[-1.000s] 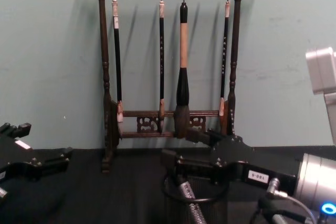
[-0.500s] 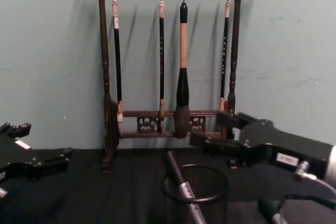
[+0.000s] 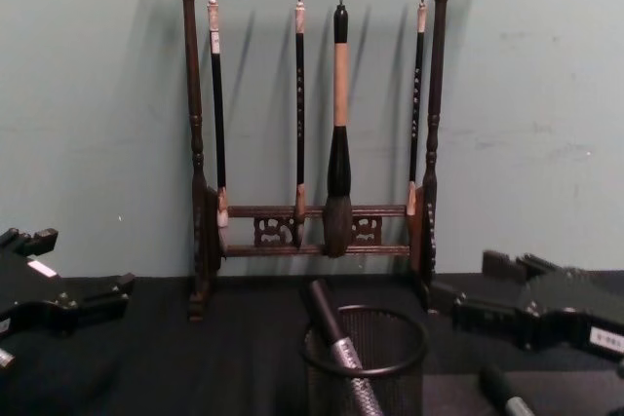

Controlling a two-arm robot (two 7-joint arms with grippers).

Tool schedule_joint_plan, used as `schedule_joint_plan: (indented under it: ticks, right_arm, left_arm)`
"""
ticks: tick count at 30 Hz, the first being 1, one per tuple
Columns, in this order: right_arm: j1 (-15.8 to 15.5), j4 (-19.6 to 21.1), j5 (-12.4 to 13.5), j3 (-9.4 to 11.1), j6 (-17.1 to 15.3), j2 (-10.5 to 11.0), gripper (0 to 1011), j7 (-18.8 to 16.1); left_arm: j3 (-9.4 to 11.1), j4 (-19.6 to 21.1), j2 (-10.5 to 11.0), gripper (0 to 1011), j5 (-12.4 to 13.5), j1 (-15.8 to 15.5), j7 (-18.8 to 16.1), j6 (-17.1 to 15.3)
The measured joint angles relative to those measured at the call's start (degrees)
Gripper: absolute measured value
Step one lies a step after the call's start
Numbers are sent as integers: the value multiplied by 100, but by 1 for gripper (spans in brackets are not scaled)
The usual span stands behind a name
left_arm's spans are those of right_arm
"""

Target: Pick up the water-based marker from the table and place it into the pen holder.

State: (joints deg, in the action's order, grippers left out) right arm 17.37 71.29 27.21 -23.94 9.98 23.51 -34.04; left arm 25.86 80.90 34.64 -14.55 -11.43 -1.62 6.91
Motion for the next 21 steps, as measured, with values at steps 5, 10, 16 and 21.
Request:
schedule_joint_plan:
  ticks: [5,10,16,21]
  right_arm:
    - [-141,94,-101,49,-388,31,1000,284]
    - [-226,221,-253,96,-1072,43,1000,705]
    - [-252,308,-369,102,-1479,63,1000,886]
    - [-244,369,-498,67,-1857,93,1000,982]
  left_arm:
    - [0,0,0,1009,0,0,0,0]
    - [0,0,0,1009,0,0,0,0]
    - [0,0,0,1009,0,0,0,0]
    - [0,0,0,1009,0,0,0,0]
